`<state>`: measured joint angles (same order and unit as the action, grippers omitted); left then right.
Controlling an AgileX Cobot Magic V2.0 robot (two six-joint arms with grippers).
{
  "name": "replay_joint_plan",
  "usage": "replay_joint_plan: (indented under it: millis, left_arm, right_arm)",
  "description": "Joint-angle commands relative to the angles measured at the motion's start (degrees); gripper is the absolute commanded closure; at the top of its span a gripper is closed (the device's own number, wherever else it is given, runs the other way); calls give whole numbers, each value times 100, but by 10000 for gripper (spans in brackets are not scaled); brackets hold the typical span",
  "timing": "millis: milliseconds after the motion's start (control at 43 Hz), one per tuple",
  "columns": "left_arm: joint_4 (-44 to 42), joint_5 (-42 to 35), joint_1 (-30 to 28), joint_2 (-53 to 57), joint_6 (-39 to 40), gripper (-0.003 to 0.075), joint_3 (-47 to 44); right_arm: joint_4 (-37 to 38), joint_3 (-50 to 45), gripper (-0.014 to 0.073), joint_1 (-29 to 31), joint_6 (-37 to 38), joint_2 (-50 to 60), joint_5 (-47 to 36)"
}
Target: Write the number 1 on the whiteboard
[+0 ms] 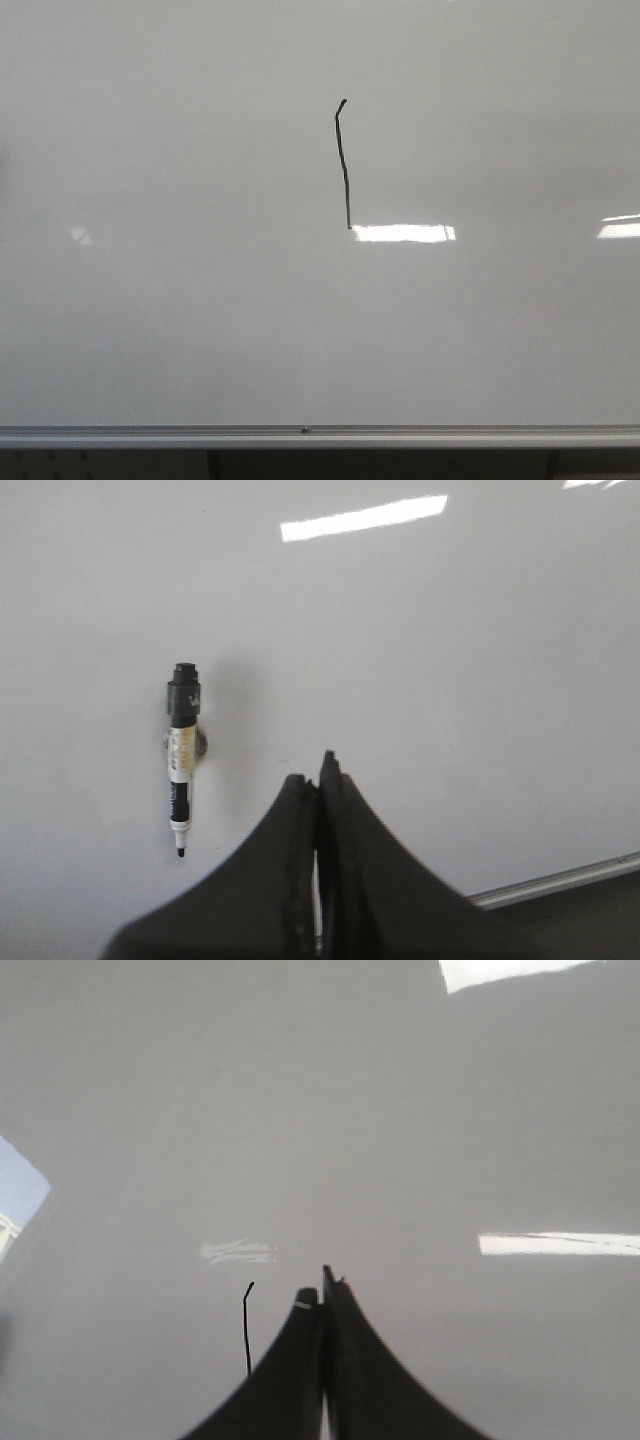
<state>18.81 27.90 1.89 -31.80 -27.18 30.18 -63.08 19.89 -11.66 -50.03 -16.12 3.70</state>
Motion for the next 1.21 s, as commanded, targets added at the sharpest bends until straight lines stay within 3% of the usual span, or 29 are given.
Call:
replay_joint_plan:
  millis: [0,325,1185]
  left_arm:
    - [124,-556,212,485,0,741,-141]
    - [237,-750,332,1772,0,741,-477]
    - [222,-762,332,1819,0,741,-492]
  right_arm:
    - [-55,12,655,36,7,212,-173]
    - [-55,-22,655,36,7,267,-126]
    - [-55,-22,655,36,7,267,-126]
